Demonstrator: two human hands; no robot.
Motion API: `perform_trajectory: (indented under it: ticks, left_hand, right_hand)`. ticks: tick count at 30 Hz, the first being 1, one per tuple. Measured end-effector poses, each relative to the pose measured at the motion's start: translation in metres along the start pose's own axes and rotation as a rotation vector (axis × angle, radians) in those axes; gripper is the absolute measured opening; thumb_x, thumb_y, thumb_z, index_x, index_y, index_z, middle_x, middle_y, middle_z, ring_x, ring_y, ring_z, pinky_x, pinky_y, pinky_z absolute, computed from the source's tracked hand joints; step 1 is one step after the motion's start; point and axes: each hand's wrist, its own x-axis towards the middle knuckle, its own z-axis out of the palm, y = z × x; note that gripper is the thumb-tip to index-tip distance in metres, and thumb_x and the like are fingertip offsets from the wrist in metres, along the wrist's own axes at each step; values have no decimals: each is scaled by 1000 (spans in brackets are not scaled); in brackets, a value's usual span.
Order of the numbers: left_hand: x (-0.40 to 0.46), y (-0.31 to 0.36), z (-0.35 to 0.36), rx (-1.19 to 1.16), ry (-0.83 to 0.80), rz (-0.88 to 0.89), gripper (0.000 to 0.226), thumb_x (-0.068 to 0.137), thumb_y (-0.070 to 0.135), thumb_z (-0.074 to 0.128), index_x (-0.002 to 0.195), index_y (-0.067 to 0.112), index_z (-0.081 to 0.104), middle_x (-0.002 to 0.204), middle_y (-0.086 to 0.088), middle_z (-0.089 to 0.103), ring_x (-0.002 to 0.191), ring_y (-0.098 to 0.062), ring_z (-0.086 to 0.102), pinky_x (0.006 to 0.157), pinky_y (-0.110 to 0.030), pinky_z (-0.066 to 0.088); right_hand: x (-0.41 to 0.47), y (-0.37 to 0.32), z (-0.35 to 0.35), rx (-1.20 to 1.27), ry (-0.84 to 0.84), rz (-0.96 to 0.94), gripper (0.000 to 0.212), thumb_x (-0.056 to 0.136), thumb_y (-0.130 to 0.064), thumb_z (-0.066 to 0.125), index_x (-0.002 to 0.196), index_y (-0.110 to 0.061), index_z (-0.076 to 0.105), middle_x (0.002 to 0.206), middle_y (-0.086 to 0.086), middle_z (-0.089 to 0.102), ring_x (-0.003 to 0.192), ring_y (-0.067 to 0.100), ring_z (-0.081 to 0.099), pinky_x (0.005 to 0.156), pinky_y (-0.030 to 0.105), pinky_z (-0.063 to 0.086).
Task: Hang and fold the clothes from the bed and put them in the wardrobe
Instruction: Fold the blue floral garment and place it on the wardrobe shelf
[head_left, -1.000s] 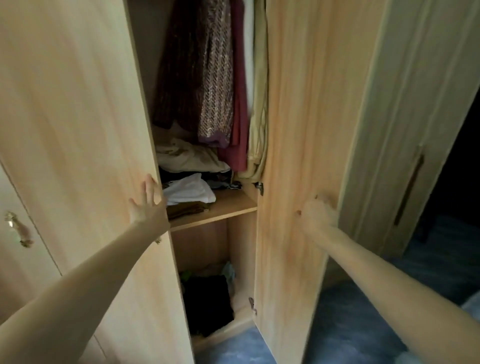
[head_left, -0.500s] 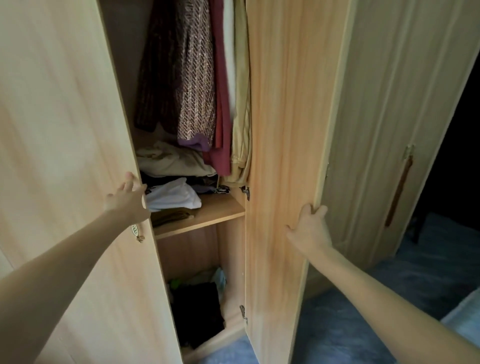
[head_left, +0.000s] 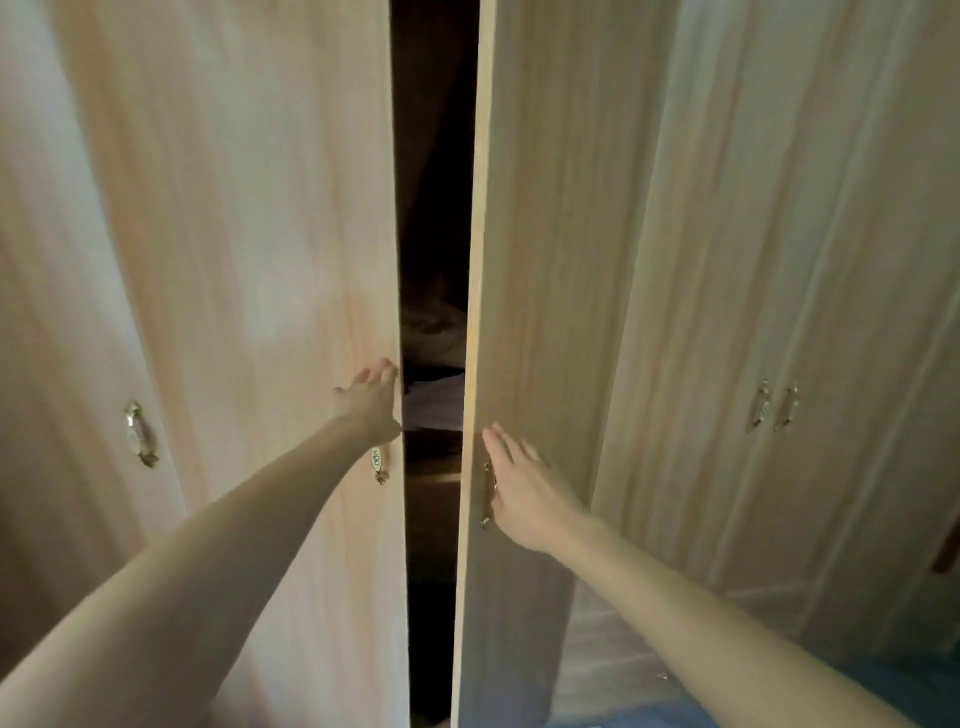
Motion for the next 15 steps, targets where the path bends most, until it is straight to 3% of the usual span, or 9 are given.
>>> perform_trajectory:
  ticks: [2,4,8,12,15]
  left_hand:
    - [-2,-9,5,53,-19,0,83,88,22,59,153,19,6,162,3,0,147,-24,12,109,-51,32]
    - [-1,-20,11,146,-31,24,85,92,27,55,154,21,-2,162,4,-11,148,-28,1,113,-52,24]
    - [9,-38,30,221,46,68,89,92,42,54,154,24,-8,158,0,-27,147,-31,-15,119,-52,9]
    - [26,-54,58,214,192,144,105,82,55,64,154,21,-5,157,0,-27,148,-33,-12,118,-53,11]
    - [43,-61,78,172,218,176,116,76,59,67,153,23,-12,157,1,-29,146,-35,-17,118,-55,4]
  right_hand:
    - [35,-4,7,-28,13,-20,80,94,-6,46,155,-20,-5,162,-2,-12,149,23,-2,120,45,16]
    - [68,-9,13,-50,20,-18,79,92,-3,44,155,-17,-2,162,-2,-14,149,23,-3,120,46,14]
    - [114,-15,43,-96,27,-12,80,89,-10,49,155,-13,4,162,3,-13,147,25,13,115,42,26]
    - [132,-12,79,-107,159,5,97,76,-15,69,154,-12,12,163,5,-8,126,30,48,97,40,46]
    - [143,-8,91,-163,208,19,108,66,-24,81,154,-14,18,163,4,2,121,28,51,91,41,50]
